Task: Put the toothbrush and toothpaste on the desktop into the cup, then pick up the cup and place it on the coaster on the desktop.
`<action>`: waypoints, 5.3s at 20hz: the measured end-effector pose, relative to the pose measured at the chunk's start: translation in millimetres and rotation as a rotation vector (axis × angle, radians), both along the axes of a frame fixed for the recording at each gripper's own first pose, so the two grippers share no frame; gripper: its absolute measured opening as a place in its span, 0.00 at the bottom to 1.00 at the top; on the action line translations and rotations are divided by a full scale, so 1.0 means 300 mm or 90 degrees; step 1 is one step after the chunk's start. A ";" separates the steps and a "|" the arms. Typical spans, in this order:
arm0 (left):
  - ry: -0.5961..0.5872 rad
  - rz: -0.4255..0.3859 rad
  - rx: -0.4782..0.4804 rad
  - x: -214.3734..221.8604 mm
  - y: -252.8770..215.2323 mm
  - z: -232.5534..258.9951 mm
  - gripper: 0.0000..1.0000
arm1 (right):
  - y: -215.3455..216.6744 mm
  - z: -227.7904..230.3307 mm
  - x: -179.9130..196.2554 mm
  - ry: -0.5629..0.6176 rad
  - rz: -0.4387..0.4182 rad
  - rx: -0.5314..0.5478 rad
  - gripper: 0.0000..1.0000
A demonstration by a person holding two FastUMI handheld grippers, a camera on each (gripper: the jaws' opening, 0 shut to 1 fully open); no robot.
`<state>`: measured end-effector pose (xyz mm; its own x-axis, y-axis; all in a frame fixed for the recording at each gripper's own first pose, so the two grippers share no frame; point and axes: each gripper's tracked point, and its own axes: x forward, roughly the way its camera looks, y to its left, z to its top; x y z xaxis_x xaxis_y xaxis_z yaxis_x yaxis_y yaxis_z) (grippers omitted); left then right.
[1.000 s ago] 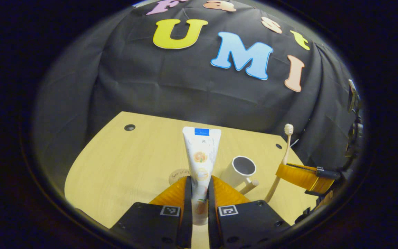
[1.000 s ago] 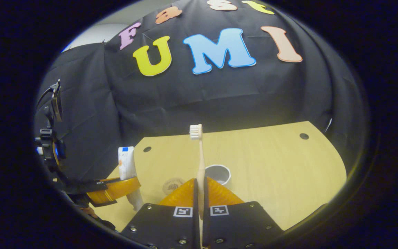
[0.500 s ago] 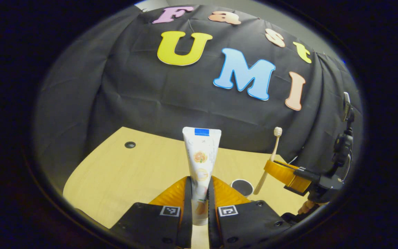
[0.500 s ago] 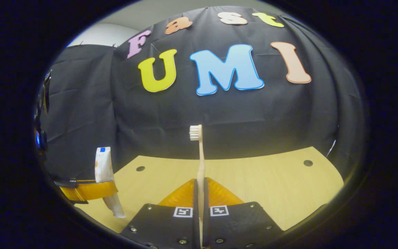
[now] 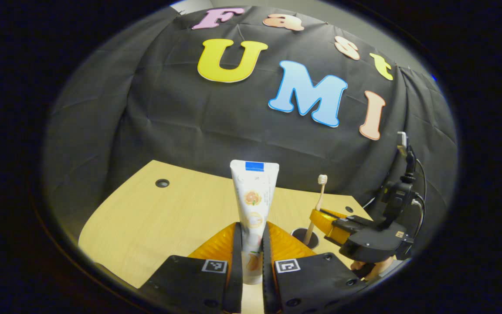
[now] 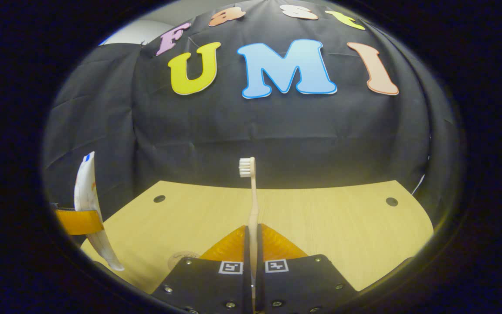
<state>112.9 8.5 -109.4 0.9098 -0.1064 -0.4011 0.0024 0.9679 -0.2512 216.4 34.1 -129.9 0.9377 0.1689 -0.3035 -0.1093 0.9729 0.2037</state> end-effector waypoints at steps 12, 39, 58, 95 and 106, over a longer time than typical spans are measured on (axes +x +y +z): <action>0.018 0.011 -0.010 0.009 -0.030 -0.028 0.26 | 0.007 -0.115 -0.047 0.068 0.028 -0.028 0.17; -0.102 -0.159 -0.139 0.445 -0.474 -0.117 0.25 | -0.435 0.126 -0.283 -0.003 -0.147 -0.007 0.81; -0.129 -0.217 -0.043 0.410 -0.590 -0.255 0.55 | -0.391 0.014 -0.364 0.055 -0.140 -0.008 0.82; -0.186 -0.045 0.028 0.095 -0.082 0.103 0.96 | -0.030 -0.110 -0.313 0.271 0.009 -0.035 0.82; -0.173 -0.041 0.015 0.050 -0.053 0.104 0.93 | -0.006 -0.251 -0.291 0.432 0.041 -0.115 0.81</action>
